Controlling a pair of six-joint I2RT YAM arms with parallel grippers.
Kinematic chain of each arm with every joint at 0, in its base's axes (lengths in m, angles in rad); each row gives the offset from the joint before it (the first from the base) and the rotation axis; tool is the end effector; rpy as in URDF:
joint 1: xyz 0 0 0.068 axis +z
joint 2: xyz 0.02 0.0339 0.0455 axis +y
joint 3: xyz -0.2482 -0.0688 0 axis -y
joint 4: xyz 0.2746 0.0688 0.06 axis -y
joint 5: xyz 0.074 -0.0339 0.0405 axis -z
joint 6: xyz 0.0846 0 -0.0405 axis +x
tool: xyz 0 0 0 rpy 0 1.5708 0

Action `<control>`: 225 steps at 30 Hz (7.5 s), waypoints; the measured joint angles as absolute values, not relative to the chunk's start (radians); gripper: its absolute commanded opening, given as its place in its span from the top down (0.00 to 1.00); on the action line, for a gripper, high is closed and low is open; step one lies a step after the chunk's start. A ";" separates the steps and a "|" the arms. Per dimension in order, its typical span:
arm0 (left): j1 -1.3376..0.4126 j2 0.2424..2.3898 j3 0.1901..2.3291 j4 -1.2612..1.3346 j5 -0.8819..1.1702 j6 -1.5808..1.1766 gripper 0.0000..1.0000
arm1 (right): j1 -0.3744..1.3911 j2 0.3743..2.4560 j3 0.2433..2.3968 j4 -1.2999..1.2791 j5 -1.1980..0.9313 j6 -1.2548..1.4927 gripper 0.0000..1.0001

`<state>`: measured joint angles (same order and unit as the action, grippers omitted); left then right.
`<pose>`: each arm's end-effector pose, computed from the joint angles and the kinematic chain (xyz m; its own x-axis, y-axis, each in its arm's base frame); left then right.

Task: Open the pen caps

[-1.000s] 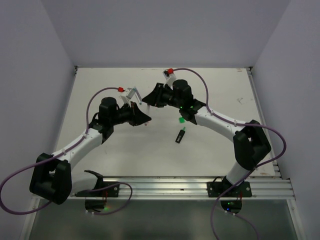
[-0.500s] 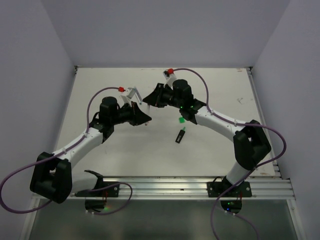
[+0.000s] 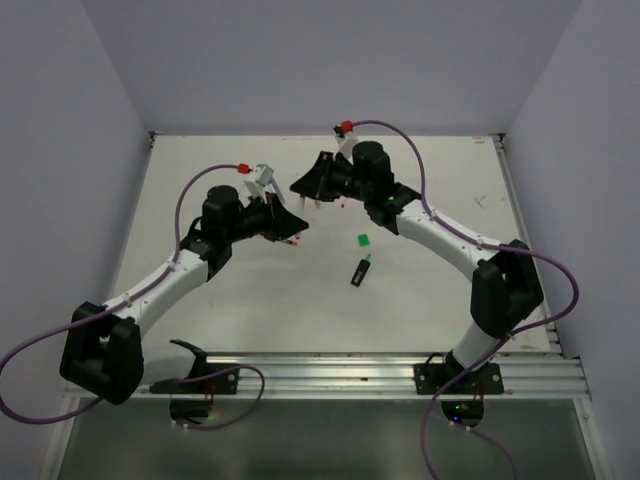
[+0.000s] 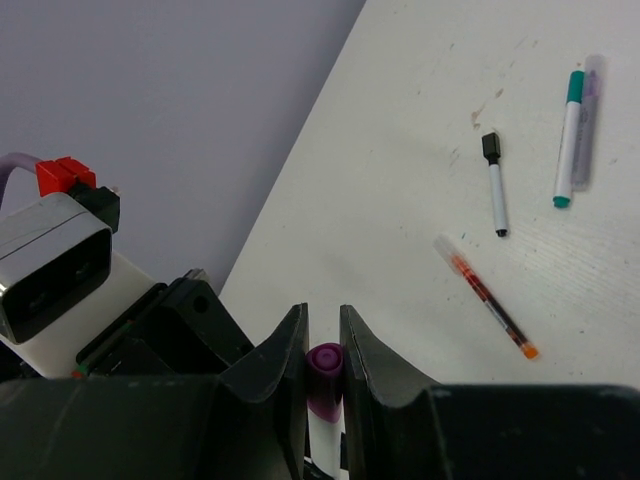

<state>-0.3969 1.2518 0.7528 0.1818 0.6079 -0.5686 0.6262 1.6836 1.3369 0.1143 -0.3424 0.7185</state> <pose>0.3025 -0.1792 0.2257 -0.6827 -0.1931 -0.7047 0.5342 0.5261 -0.6617 0.3692 0.3021 0.2878 -0.6781 0.2747 -0.6817 -0.4920 0.5193 0.6988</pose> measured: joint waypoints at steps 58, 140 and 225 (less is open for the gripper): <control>-0.573 1.481 0.863 -0.098 0.474 -0.535 1.00 | 0.281 1.620 1.149 -0.311 -0.008 0.523 1.00; -0.903 1.822 1.146 -0.066 0.233 -0.644 1.00 | 0.294 1.305 1.060 -0.461 0.261 0.667 0.07; -0.456 1.877 1.177 -0.408 -0.343 -0.961 0.58 | 0.286 1.319 1.039 -0.366 -0.098 0.479 0.10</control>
